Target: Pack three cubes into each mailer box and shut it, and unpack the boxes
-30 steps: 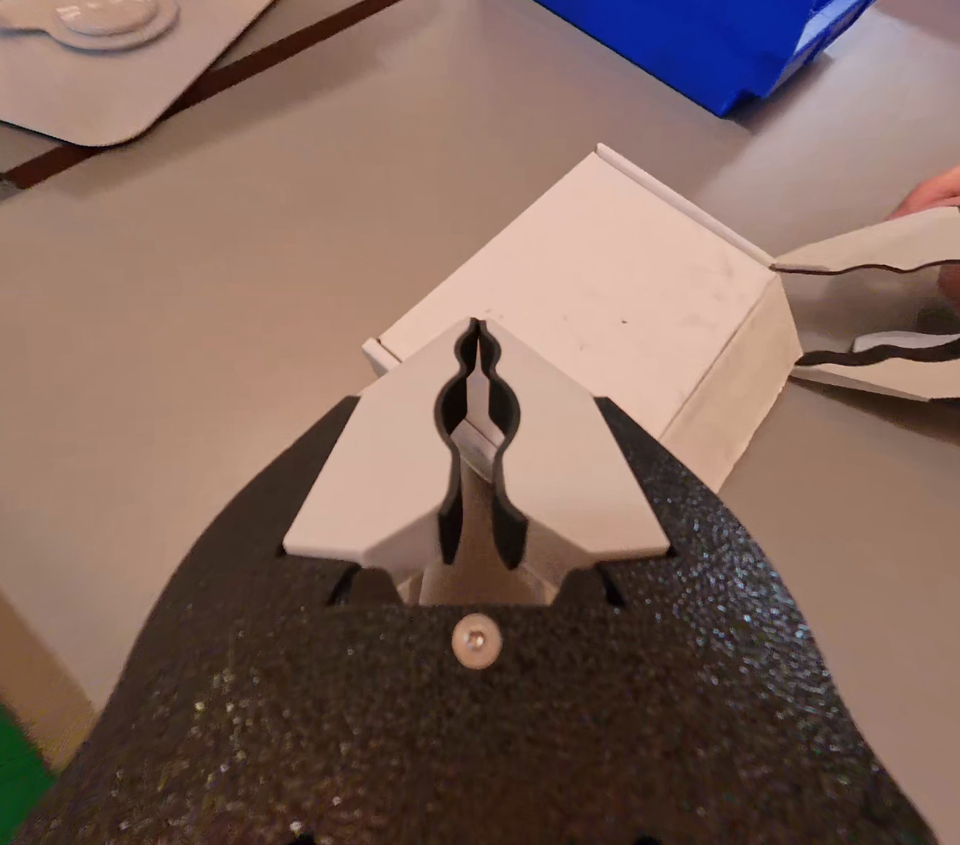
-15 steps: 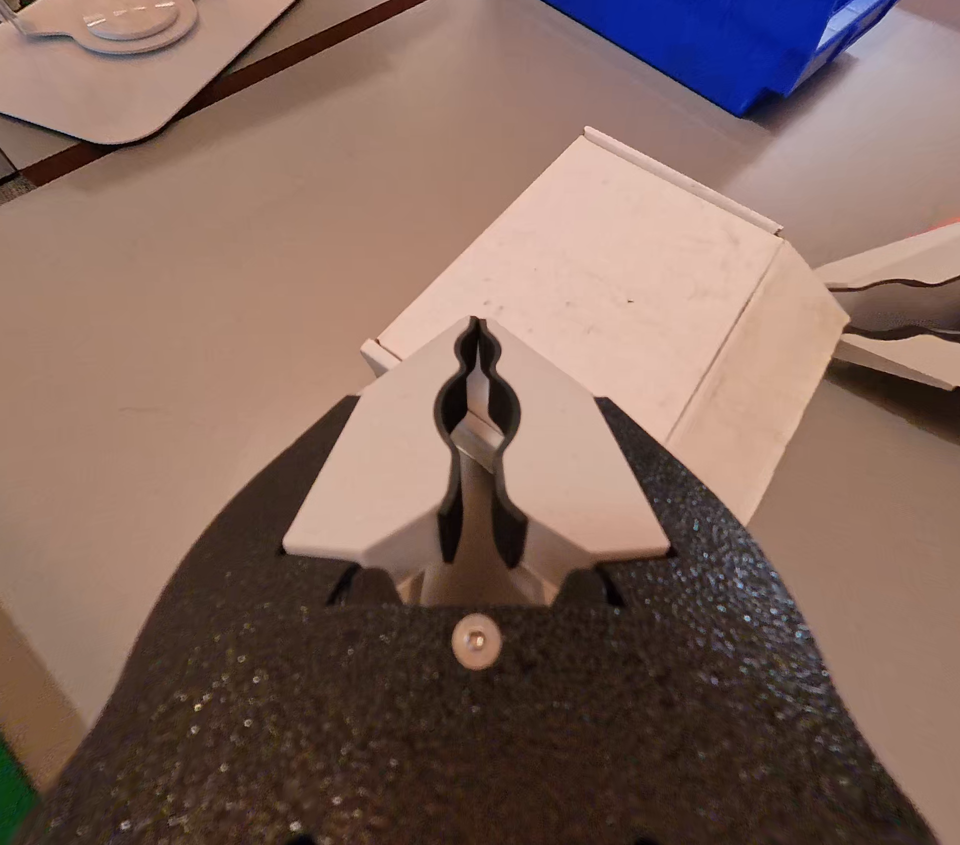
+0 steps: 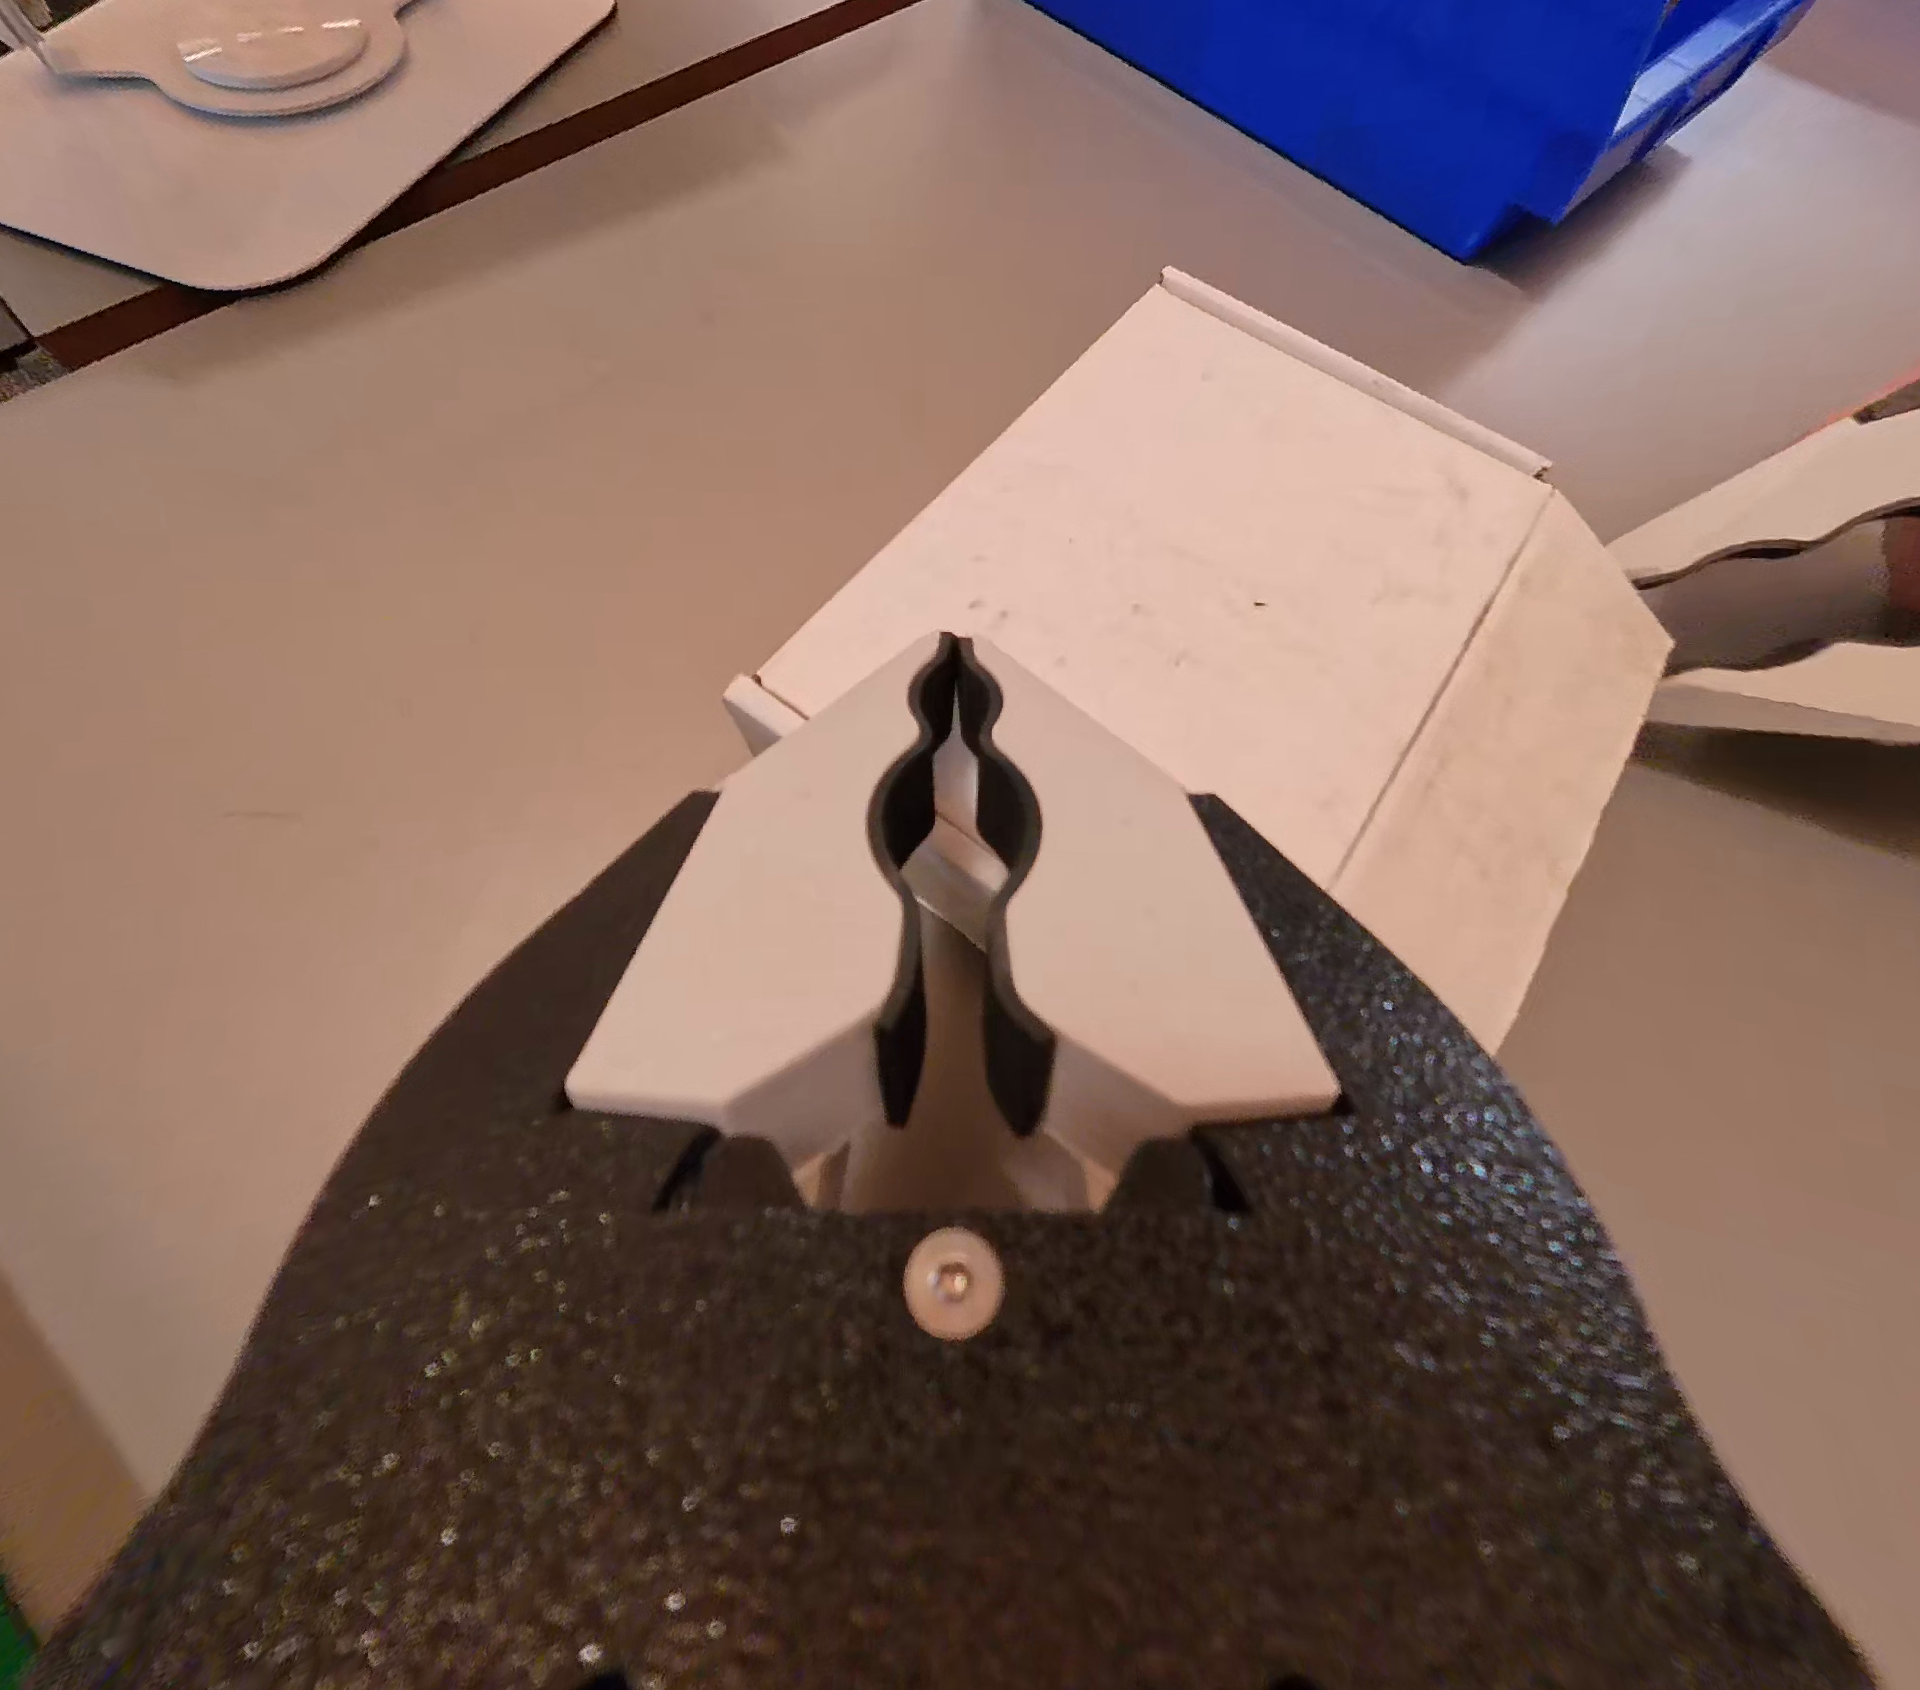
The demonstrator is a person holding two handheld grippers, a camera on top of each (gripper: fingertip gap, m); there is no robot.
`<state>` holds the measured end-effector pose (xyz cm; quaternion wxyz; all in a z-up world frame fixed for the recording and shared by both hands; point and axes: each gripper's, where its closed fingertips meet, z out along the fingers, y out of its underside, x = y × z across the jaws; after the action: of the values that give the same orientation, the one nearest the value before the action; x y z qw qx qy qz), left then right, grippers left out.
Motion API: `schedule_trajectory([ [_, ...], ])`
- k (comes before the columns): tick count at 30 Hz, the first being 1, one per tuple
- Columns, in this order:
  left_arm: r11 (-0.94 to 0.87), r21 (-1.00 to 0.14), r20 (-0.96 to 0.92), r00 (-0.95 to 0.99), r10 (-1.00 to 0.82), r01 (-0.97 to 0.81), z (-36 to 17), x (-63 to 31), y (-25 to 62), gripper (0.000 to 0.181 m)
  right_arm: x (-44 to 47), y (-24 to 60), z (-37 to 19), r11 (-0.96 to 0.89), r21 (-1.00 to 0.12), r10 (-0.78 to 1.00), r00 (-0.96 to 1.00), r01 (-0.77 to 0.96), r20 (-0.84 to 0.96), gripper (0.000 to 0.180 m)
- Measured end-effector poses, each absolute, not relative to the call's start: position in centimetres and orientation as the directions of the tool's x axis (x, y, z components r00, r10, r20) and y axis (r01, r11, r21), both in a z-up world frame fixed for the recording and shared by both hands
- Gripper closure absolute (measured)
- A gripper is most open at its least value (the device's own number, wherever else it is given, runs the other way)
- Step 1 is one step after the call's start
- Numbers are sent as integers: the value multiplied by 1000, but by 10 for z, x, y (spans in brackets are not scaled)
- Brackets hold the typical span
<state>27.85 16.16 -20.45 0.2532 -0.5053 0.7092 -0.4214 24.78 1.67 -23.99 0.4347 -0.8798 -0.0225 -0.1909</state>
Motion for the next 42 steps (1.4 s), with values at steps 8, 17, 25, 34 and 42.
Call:
schedule_trajectory([
  [8,122,-868,71,-363,-929,-481,-204,279,162,181,247,1,-192,-389,-909,-139,965,152,222,131],
  [17,13,-922,162,-416,-895,-387,-165,247,159,125,278,21,-182,-386,-922,-107,993,9,55,94],
  [25,205,-847,133,-570,-811,-490,-216,204,148,103,284,35,-206,-434,-900,-2,999,-37,-40,88],
  [34,109,-856,230,-560,-796,-506,-221,219,141,118,282,42,-215,-454,-885,46,990,-99,-135,119],
  [42,222,-860,82,-554,-828,-460,-226,223,144,128,287,43,-219,-477,-878,12,999,-37,-49,130],
])
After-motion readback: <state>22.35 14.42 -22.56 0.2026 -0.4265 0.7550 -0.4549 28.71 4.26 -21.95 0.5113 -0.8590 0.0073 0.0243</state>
